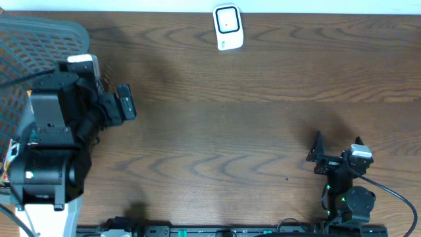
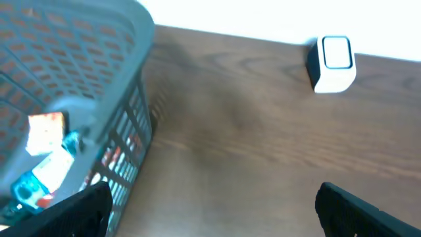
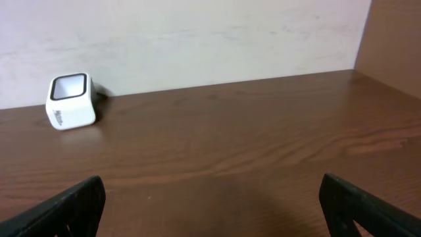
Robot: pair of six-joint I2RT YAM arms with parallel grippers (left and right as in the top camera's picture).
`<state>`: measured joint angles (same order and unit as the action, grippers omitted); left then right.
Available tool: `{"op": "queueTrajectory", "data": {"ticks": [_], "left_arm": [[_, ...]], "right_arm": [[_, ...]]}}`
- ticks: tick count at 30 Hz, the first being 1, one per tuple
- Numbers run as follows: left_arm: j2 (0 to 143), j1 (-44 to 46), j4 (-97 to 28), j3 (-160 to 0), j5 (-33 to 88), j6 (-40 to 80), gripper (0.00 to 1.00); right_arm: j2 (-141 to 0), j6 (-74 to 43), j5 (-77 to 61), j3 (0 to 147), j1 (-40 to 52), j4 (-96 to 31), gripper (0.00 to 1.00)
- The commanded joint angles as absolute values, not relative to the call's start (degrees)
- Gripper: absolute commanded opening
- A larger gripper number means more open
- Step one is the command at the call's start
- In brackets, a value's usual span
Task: Scan the item barcode
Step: 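Move the left gripper over the basket and reach down inside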
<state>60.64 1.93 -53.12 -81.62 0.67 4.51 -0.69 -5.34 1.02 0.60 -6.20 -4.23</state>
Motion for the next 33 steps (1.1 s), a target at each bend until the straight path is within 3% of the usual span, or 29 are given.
{"op": "queueTrajectory", "data": {"ticks": [1,8,17,25,33], "left_arm": [[62.9,1.7,-53.4,-86.9,-0.7,5.0,0.99],[68.4,-0.6,-53.5,-97.7,-0.8,4.8,0.98],[72.6,-14.0,-53.6,-106.0,-0.7,5.1,0.99],[80.2,-29.5,-62.4,-106.0,-0.6,18.8,0.98],[91.4,-36.1,-71.8,-103.7,-0.7,23.2,0.99]], "right_arm": [[-0.4,-4.4,0.7,0.3,-6.7,-4.2,0.99],[-0.4,-4.4,0.7,0.3,-6.7,-4.2,0.99],[-0.4,-4.4,0.7,0.3,-6.7,-4.2,0.99],[-0.4,-4.4,0.7,0.3,-6.7,-4.2,0.99],[-0.4,-4.4,0.7,0.3,-6.7,-4.2,0.99]]}}
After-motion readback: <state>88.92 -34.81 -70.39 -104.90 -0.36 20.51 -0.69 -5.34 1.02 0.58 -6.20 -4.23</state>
